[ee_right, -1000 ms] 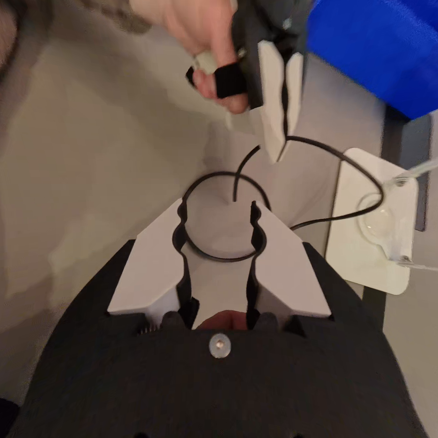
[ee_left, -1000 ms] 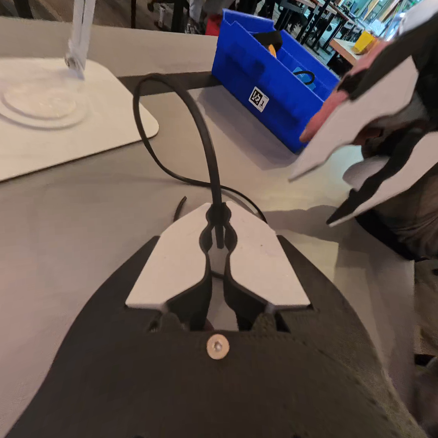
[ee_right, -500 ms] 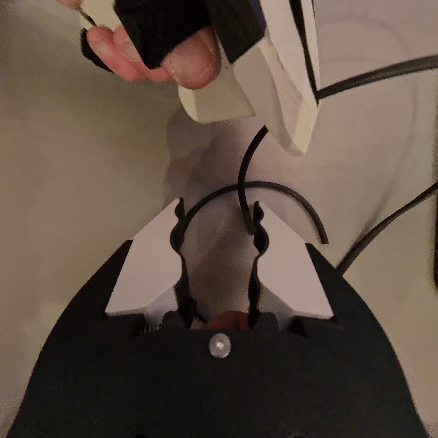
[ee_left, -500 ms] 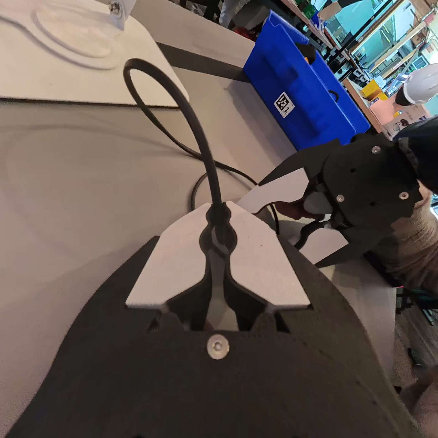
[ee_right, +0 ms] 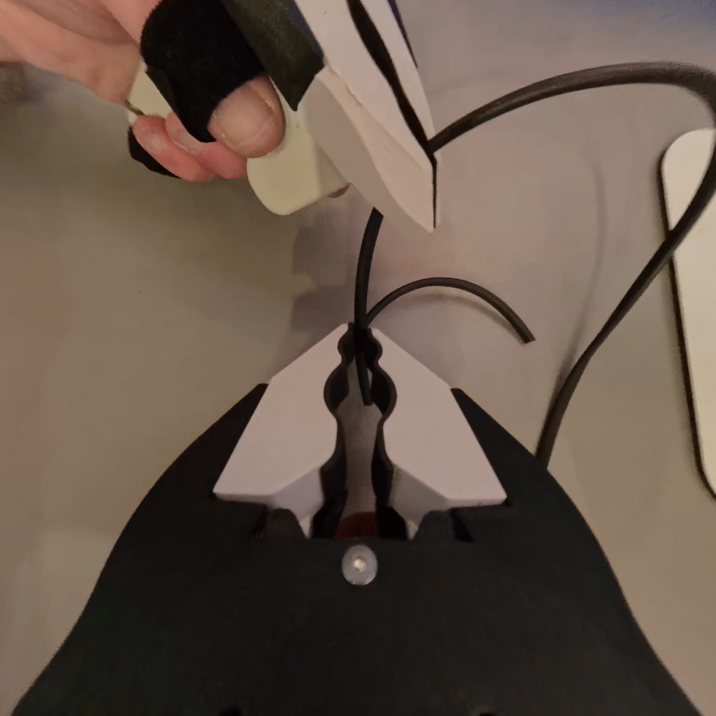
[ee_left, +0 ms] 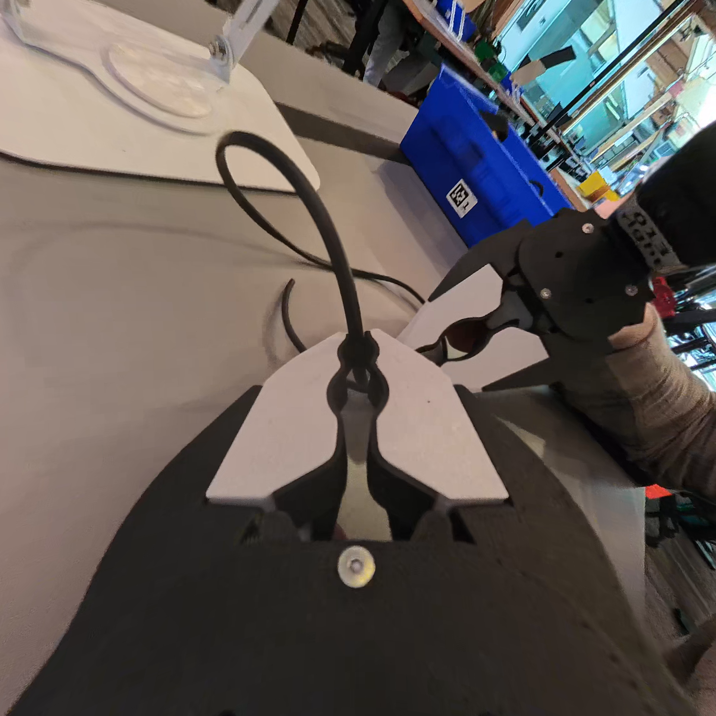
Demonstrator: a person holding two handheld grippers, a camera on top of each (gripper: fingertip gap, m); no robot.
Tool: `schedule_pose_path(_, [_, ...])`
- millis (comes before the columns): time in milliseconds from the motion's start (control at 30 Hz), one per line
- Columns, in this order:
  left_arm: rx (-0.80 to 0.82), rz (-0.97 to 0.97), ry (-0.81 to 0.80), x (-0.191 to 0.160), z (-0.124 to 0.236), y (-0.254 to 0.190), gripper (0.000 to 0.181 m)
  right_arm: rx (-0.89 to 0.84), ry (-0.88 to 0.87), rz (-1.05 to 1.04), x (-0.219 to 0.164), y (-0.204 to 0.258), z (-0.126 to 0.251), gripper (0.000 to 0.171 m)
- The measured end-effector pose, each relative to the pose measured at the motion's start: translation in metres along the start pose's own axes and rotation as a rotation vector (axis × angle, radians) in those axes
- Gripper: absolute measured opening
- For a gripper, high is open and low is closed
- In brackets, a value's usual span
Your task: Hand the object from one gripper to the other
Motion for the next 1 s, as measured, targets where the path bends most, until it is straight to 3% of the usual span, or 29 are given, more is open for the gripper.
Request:
schedule_pose_path(133, [-0.014,-0.133,-0.067,0.021,0.016,-0.013,0.021,0.059,-0.143,-0.092,0.018,-0.012,0.027,0.0])
schedule_pose_path(300, [0.084,-0.441,-0.082,0.049,0.037,-0.04,0.042,0.157,-0.292,-0.187,0.032,-0.024,0.061,0.0])
schedule_pose_path(400, [0.189,-0.804,-0.014,0.058,0.042,-0.069,0.043,0.205,-0.334,-0.196,0.038,-0.024,0.076,0.0])
schedule_pose_path(500, [0.279,-1.219,0.164,0.049,0.029,-0.099,0.045,0.269,-0.353,-0.195,0.042,-0.019,0.087,0.0])
schedule_pose_path(667, [0.485,-1.745,0.4,0.023,0.002,-0.109,0.043,0.387,-0.384,-0.216,0.046,-0.009,0.096,0.0])
schedule_pose_path(733, [0.515,-1.806,0.44,0.017,-0.004,-0.103,0.043,0.405,-0.38,-0.21,0.046,-0.006,0.098,0.0])
schedule_pose_path(1000, [0.62,-1.95,0.362,0.017,-0.004,-0.103,0.005,0.448,-0.358,-0.194,0.047,0.001,0.1,0.0])
Point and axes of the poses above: each gripper's, where its closed fingertips meet, z back along the fingers, x out of its top, y = z × x across the jaws, the point moved 6 cm from there along z, back along the fingers, and after that the axes turned 14 degrees about -x, right-handed, at the moved point
